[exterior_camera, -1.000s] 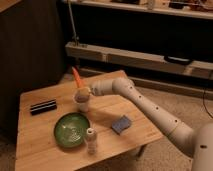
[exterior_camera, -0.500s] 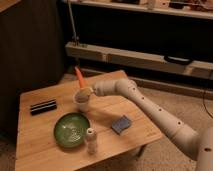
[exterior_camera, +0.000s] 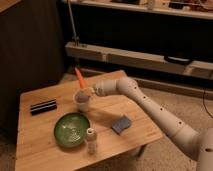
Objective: Place the pepper in the ceramic cup
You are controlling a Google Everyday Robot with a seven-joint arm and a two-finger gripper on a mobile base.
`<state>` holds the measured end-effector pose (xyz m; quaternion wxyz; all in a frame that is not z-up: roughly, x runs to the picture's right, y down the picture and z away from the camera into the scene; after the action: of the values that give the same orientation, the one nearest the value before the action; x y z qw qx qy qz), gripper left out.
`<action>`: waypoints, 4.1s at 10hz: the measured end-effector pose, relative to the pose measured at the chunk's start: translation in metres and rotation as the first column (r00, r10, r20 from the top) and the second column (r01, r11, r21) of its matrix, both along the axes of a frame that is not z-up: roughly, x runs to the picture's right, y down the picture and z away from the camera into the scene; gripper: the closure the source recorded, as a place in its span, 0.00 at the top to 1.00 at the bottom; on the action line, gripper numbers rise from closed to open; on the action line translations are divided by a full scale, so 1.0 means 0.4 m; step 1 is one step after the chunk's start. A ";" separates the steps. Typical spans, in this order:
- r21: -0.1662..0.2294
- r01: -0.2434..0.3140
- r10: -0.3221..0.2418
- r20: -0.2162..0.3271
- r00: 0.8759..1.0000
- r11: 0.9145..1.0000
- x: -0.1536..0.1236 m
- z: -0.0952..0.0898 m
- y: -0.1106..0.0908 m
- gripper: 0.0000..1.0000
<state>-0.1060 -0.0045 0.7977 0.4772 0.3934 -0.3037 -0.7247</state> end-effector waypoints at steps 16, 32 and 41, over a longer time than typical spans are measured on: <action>-0.036 0.071 -0.071 0.009 0.997 0.997 0.046 -0.046 0.028 0.17; -0.063 0.095 -0.093 0.027 0.995 0.993 0.050 -0.064 0.050 0.59; -0.080 0.108 -0.106 0.034 0.994 0.991 0.053 -0.058 0.055 0.80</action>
<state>-0.0850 0.0174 0.7744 0.4488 0.3676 -0.3607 -0.7303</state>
